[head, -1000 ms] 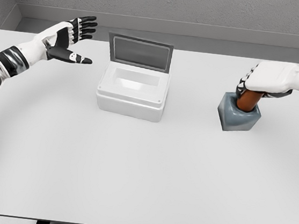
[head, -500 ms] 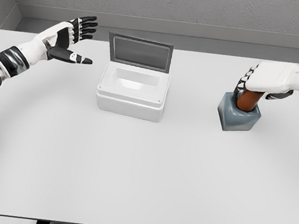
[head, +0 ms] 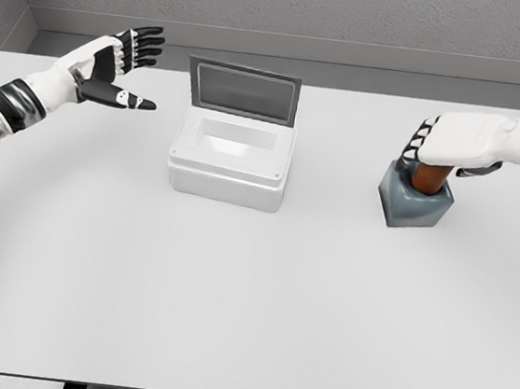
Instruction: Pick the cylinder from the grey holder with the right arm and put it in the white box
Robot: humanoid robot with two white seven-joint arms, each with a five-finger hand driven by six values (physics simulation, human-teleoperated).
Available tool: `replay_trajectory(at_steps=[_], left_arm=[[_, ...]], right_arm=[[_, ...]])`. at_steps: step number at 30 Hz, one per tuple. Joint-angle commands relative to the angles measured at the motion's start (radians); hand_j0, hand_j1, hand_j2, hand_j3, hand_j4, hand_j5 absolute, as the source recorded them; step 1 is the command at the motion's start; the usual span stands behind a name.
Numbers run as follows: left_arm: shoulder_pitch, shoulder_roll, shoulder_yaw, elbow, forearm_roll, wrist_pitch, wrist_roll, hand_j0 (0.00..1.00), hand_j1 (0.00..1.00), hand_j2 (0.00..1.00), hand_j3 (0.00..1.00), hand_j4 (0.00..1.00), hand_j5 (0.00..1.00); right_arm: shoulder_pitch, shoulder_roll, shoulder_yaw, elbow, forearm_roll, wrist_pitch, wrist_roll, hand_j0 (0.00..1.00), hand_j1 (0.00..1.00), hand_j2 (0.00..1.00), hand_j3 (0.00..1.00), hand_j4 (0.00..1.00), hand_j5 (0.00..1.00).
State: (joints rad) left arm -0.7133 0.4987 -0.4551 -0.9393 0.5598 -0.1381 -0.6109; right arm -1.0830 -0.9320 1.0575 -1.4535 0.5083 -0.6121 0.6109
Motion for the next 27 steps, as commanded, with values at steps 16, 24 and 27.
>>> replay_trajectory(at_steps=[16, 24, 27], left_arm=[[0.002, 0.012, 0.001, -0.004, 0.006, 0.000, 0.000, 1.00, 1.00, 1.00, 1.00, 1.00, 1.00], [0.002, 0.011, -0.002, -0.007, 0.006, 0.000, 0.000, 1.00, 1.00, 1.00, 1.00, 1.00, 1.00], [0.000, 0.011, -0.001, -0.006, 0.006, 0.002, 0.000, 1.00, 1.00, 1.00, 1.00, 1.00, 1.00]], right_arm=[[-0.003, -0.008, -0.011, -0.002, 0.004, 0.001, 0.000, 0.52, 0.52, 0.52, 0.52, 0.52, 0.52], [-0.011, -0.047, -0.031, -0.057, -0.002, 0.001, 0.000, 0.52, 0.52, 0.52, 0.52, 0.52, 0.52], [-0.012, -0.044, -0.033, -0.067, -0.002, 0.001, 0.000, 0.52, 0.52, 0.52, 0.52, 0.52, 0.52]])
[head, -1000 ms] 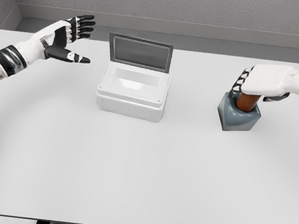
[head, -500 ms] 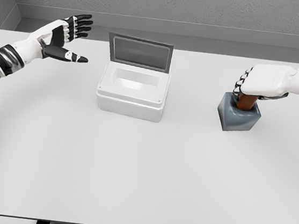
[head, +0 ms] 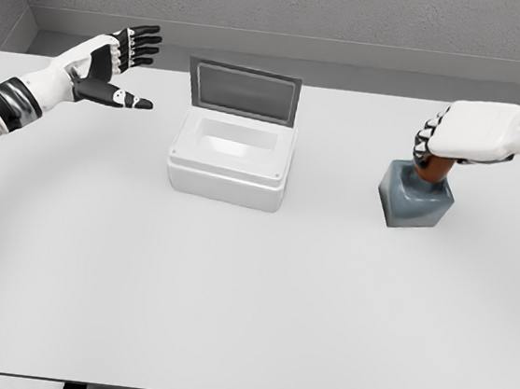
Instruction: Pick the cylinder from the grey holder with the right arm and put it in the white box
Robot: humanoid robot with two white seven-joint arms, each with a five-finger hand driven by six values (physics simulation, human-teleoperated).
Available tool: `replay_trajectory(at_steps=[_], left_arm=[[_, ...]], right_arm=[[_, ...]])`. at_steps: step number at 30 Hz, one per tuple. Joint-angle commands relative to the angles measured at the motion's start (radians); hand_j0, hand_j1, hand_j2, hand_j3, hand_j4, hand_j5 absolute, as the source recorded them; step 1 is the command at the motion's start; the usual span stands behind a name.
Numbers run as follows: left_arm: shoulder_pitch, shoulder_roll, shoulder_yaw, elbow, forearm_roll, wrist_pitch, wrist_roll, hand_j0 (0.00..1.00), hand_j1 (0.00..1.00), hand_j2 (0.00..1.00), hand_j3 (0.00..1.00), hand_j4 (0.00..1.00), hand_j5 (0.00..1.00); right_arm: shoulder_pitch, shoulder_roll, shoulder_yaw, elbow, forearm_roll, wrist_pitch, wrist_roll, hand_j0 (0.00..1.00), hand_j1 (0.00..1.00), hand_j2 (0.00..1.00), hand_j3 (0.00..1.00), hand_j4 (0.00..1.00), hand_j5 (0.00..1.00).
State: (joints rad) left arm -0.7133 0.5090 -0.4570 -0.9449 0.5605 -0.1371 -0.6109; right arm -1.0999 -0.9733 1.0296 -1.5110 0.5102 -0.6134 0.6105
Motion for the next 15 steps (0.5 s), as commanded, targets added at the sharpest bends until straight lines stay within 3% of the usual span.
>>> replay_trajectory(at_steps=[1, 7, 15], left_arm=[[0.000, 0.000, 0.000, 0.000, 0.006, 0.001, 0.000, 1.00, 1.00, 1.00, 1.00, 1.00, 1.00], [-0.006, -0.007, -0.002, 0.003, 0.007, 0.004, 0.000, 1.00, 1.00, 1.00, 1.00, 1.00, 1.00], [-0.018, -0.030, -0.006, 0.006, 0.004, 0.007, 0.000, 1.00, 1.00, 1.00, 1.00, 1.00, 1.00]], right_arm=[[0.000, -0.004, -0.003, -0.024, -0.004, 0.003, 0.000, 0.52, 0.52, 0.52, 0.52, 0.52, 0.52], [-0.009, 0.005, -0.005, -0.072, -0.004, 0.003, 0.000, 0.52, 0.52, 0.52, 0.52, 0.52, 0.52], [-0.026, 0.039, -0.006, -0.074, -0.006, 0.003, 0.000, 0.52, 0.52, 0.52, 0.52, 0.52, 0.52]])
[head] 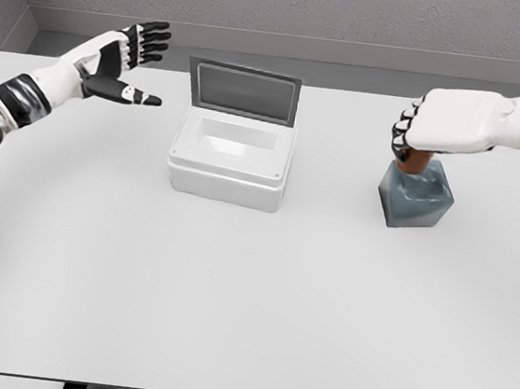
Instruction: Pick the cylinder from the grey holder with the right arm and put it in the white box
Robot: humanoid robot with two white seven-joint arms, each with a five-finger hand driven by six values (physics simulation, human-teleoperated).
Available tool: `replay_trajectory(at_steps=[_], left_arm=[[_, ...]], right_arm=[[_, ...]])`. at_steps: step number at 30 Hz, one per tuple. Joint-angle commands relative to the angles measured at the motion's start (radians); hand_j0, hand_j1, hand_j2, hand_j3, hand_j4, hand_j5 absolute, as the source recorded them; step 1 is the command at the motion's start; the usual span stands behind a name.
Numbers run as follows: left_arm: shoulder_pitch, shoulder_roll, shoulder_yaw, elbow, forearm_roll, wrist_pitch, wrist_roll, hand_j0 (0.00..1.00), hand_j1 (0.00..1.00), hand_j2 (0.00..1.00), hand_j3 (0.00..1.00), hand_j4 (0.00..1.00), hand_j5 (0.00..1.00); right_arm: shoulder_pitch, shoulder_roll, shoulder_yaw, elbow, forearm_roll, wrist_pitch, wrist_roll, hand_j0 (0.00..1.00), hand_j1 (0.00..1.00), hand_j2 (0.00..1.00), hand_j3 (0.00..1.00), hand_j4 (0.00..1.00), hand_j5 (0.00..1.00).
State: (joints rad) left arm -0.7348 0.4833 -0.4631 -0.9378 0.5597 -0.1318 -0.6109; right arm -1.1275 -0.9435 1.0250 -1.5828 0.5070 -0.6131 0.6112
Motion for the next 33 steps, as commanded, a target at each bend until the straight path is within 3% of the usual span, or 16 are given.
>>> replay_trajectory(at_steps=[1, 33], left_arm=[[0.000, -0.006, 0.000, 0.007, 0.003, 0.001, 0.000, 1.00, 1.00, 1.00, 1.00, 1.00, 1.00], [-0.014, -0.012, -0.006, 0.036, 0.006, -0.002, 0.000, 1.00, 1.00, 1.00, 1.00, 1.00, 1.00]], right_arm=[[-0.002, 0.011, -0.002, -0.002, -0.002, 0.002, 0.000, 0.52, 0.52, 0.52, 0.52, 0.52, 0.52], [-0.021, 0.209, 0.001, -0.002, 0.005, 0.002, 0.000, 0.52, 0.52, 0.52, 0.52, 0.52, 0.52]])
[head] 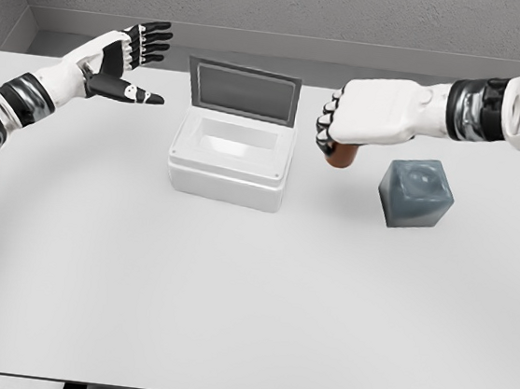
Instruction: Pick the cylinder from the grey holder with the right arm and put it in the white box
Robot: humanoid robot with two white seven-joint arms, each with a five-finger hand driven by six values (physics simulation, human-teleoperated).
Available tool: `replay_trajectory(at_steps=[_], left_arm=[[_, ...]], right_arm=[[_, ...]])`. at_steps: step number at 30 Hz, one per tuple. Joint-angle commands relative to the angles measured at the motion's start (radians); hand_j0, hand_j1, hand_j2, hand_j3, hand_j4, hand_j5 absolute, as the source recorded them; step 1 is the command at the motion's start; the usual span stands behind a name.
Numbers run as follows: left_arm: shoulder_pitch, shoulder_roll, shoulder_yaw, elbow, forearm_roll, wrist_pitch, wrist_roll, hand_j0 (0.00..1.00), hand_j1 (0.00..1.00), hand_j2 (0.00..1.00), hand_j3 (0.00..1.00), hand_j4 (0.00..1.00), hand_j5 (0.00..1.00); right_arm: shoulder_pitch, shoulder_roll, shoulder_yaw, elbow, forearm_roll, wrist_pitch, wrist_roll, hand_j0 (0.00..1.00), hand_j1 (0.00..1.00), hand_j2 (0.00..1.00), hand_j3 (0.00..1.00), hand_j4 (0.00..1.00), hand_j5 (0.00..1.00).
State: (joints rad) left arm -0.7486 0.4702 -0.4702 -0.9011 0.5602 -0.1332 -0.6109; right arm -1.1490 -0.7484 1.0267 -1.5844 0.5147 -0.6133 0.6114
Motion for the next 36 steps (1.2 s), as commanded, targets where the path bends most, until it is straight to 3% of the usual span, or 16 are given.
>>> replay_trajectory(at_steps=[1, 15, 36], left_arm=[[0.000, 0.001, 0.001, -0.001, 0.006, 0.000, 0.000, 1.00, 1.00, 1.00, 1.00, 1.00, 1.00], [-0.021, 0.002, 0.001, 0.042, 0.006, 0.000, 0.000, 1.00, 1.00, 1.00, 1.00, 1.00, 1.00], [-0.023, 0.004, -0.001, 0.034, 0.007, 0.000, 0.000, 1.00, 1.00, 1.00, 1.00, 1.00, 1.00]], right_arm=[[0.000, 0.024, 0.000, 0.001, -0.002, 0.002, 0.000, 0.52, 0.52, 0.52, 0.52, 0.52, 0.52], [-0.026, 0.083, 0.000, 0.009, -0.001, 0.002, 0.000, 0.52, 0.52, 0.52, 0.52, 0.52, 0.52], [-0.048, 0.210, 0.000, 0.150, 0.001, 0.002, 0.000, 0.53, 0.53, 0.53, 0.53, 0.53, 0.53]])
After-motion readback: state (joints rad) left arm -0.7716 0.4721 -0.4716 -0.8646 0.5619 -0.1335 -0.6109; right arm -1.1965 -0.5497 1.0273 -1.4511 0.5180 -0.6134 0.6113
